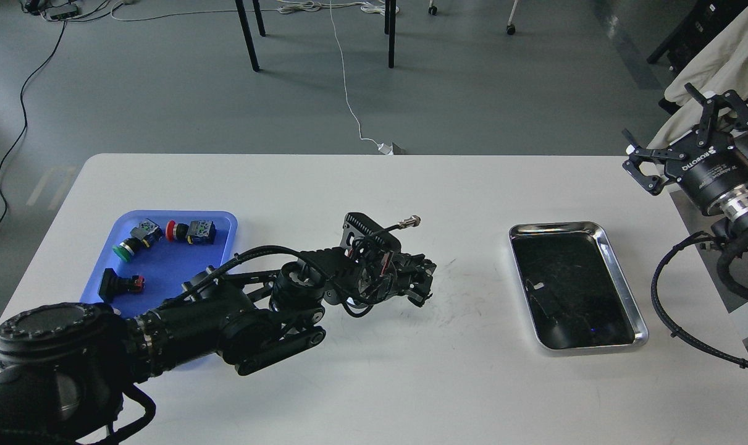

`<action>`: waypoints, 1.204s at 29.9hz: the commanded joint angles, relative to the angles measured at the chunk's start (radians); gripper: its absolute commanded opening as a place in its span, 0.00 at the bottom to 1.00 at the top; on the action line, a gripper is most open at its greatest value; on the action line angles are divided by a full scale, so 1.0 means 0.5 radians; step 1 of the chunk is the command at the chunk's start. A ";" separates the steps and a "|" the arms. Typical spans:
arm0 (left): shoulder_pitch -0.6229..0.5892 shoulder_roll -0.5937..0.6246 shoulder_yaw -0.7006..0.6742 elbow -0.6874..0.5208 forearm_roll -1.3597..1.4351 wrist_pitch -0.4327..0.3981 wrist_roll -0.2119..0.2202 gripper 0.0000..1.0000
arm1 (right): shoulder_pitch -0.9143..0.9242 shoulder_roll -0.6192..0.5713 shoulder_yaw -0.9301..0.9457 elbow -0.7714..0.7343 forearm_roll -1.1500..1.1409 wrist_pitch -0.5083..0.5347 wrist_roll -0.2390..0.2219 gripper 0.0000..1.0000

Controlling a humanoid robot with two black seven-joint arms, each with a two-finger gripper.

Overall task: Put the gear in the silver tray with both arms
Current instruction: 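Carry the black gear with the left gripper to the table center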

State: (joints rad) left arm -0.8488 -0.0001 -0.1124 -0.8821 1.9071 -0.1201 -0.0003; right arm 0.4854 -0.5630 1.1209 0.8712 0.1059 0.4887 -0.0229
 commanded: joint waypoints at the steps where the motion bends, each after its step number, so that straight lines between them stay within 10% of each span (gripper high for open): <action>1: 0.007 0.000 -0.002 0.009 -0.010 0.004 0.001 0.11 | 0.002 -0.003 0.001 0.000 0.000 0.000 0.000 0.99; 23: 0.151 0.000 0.001 -0.049 -0.016 0.053 0.028 0.28 | -0.001 -0.006 0.001 0.003 0.000 0.000 0.000 0.99; 32: 0.157 0.000 0.001 -0.196 -0.022 0.139 0.025 0.50 | -0.007 -0.006 -0.008 0.003 0.000 0.000 0.000 0.99; 36: 0.154 0.000 0.001 -0.257 -0.068 0.200 0.019 0.76 | -0.004 -0.006 -0.030 0.006 0.000 0.000 0.000 0.99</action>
State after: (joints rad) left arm -0.7701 0.0000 -0.1118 -0.9870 1.8936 -0.0420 0.0103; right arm 0.4821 -0.5660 1.1129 0.8728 0.1059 0.4887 -0.0231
